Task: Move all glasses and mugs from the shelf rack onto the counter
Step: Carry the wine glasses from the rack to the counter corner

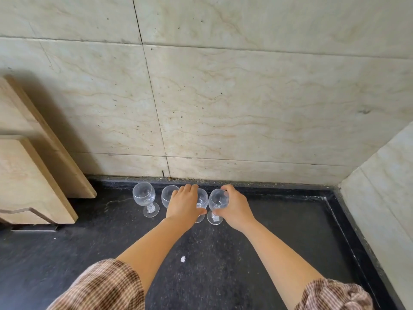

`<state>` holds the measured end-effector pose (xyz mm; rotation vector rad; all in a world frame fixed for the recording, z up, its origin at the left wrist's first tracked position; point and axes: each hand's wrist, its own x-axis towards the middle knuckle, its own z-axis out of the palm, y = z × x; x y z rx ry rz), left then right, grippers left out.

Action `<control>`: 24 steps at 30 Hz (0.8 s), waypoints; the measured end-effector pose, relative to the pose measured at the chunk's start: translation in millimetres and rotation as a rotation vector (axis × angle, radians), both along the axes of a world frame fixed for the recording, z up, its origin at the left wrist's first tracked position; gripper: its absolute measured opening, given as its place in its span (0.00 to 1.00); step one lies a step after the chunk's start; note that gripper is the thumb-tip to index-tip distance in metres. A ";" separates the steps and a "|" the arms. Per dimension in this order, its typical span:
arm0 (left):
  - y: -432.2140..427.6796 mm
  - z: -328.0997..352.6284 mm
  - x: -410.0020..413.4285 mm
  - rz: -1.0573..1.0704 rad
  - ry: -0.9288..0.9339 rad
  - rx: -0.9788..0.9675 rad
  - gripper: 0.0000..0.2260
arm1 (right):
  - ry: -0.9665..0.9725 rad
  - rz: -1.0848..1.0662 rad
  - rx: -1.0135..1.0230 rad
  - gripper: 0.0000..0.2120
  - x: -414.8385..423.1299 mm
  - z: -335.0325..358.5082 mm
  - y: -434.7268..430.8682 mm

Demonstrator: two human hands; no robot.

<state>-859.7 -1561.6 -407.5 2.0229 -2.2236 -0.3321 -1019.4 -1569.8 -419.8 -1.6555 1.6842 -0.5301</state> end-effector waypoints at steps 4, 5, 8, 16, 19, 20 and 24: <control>-0.5 -0.5 -3.2 0.024 -0.046 0.009 0.31 | 0.021 0.023 0.013 0.31 0.2 -0.7 -0.3; -0.8 -0.2 -3.7 0.029 -0.064 0.017 0.32 | 0.028 0.034 0.016 0.31 0.5 -0.5 -0.2; -0.6 0.4 -3.0 0.040 -0.110 0.042 0.35 | 0.065 0.062 0.022 0.31 1.3 0.0 -0.9; 17.4 24.8 15.0 0.022 -0.106 0.022 0.37 | 0.226 0.138 -0.085 0.33 11.7 30.8 8.8; 40.2 41.1 37.0 0.081 -0.048 -0.059 0.27 | 0.258 0.181 -0.170 0.27 31.0 51.2 17.1; 50.3 46.6 46.4 0.116 -0.028 -0.079 0.25 | 0.267 0.199 -0.191 0.25 40.4 57.2 21.8; 103.9 67.2 93.5 0.264 0.035 -0.114 0.21 | 0.267 0.307 -0.243 0.18 89.0 79.6 53.1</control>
